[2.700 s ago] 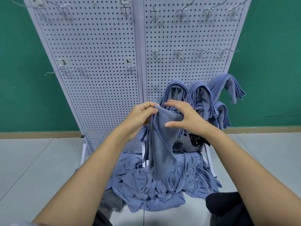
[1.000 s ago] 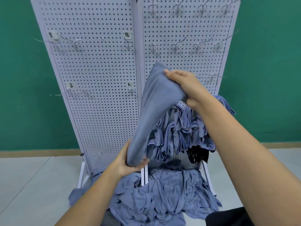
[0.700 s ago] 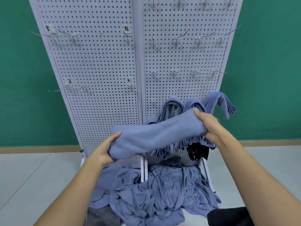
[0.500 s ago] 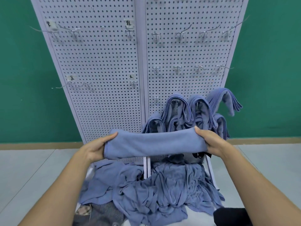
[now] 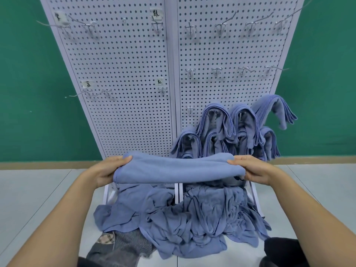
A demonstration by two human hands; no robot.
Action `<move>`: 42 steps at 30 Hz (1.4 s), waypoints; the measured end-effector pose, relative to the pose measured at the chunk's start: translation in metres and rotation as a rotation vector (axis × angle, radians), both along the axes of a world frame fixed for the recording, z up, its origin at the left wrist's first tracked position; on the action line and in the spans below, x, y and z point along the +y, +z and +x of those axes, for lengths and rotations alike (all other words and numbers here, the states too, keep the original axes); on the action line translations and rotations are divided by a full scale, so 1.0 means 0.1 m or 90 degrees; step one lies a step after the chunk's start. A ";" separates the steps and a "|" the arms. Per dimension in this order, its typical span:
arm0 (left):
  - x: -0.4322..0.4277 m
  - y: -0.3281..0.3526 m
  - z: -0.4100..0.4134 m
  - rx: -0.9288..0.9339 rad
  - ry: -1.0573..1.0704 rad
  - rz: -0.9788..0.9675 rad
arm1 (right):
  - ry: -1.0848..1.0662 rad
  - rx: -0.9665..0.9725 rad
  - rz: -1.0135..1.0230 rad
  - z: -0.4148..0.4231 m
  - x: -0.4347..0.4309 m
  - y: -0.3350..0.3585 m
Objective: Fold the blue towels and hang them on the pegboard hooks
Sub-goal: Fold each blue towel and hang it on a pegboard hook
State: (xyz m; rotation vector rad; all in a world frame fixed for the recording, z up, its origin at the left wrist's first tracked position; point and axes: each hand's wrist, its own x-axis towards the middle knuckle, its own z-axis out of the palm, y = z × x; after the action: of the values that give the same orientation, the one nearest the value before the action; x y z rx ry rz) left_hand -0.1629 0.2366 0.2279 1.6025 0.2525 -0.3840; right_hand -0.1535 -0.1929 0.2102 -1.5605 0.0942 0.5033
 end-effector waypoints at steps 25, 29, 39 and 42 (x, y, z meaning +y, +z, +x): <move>-0.35 0.19 0.08 -0.286 0.101 0.070 | -0.146 -0.314 -0.106 -0.06 0.09 0.30; -0.45 0.18 0.17 -0.295 0.143 0.101 | -0.218 -0.309 -0.010 -0.09 0.08 0.49; -0.95 0.04 0.40 -0.155 0.097 0.097 | -0.135 -0.322 0.131 0.01 0.36 1.68; -1.30 0.25 0.41 -0.240 0.041 0.076 | -0.131 -0.344 0.077 0.09 0.53 1.89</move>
State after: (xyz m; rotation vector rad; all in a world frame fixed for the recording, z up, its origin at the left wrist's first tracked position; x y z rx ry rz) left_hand -0.1222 0.1070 0.2525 1.7433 0.0385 -0.0123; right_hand -0.1448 -0.1394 0.3994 -1.4994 -0.1856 -0.0820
